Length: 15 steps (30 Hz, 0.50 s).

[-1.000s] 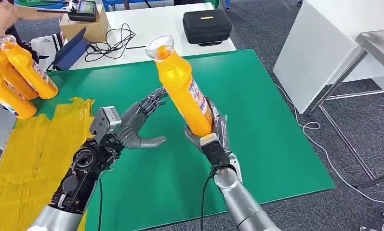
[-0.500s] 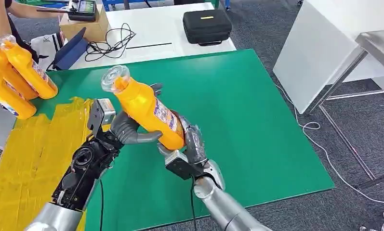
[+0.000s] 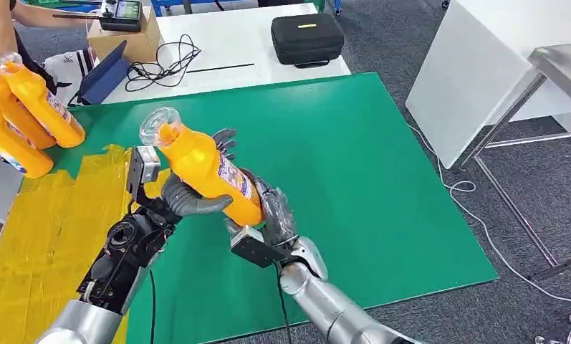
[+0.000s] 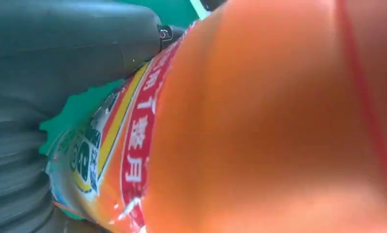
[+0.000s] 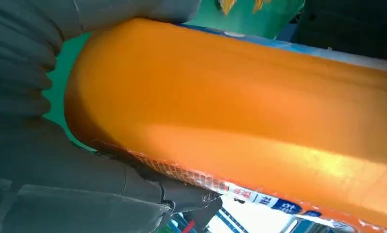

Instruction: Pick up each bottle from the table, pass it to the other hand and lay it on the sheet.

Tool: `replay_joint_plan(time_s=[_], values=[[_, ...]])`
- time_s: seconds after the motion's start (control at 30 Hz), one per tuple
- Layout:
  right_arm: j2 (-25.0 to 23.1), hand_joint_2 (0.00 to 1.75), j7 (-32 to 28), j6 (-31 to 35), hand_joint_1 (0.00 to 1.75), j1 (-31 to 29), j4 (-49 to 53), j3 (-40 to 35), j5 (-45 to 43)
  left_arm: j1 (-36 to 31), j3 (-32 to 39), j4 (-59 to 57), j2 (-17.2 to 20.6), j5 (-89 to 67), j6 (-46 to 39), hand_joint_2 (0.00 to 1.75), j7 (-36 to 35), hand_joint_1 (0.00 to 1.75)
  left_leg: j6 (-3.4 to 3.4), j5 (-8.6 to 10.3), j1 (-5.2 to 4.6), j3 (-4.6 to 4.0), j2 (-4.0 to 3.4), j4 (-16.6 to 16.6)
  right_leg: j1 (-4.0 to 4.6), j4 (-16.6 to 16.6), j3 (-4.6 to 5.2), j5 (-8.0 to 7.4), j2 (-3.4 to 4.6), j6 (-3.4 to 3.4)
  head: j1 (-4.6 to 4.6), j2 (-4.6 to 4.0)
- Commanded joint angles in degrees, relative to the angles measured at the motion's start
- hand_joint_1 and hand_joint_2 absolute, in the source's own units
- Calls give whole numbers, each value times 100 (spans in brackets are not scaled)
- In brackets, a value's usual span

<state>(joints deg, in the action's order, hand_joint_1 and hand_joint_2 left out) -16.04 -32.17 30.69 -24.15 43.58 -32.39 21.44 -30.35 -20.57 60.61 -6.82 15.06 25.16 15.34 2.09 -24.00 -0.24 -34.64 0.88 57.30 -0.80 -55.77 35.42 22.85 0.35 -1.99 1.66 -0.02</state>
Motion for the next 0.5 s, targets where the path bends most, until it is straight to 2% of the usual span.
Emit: replay_joint_plan(time_s=[0.03,0.4,0.5], values=[[-52,175,-46,-49,175,-126,-723,-682,116,-574,-78,-449,-74,70,-80,175,-17,175,-9,-9,10,13,7,6,11,1,-21,10,-15,6,0,0],[-13,175,-130,-8,175,-137,-807,-718,-32,-437,-82,-331,-27,117,-148,175,38,175,-10,-9,8,17,8,1,9,4,-26,11,-14,6,0,0],[-7,175,-118,26,175,-170,-816,-713,-76,-489,-67,-321,-42,135,-207,175,32,175,-22,-31,19,49,5,12,22,0,-63,32,-21,15,0,0]])
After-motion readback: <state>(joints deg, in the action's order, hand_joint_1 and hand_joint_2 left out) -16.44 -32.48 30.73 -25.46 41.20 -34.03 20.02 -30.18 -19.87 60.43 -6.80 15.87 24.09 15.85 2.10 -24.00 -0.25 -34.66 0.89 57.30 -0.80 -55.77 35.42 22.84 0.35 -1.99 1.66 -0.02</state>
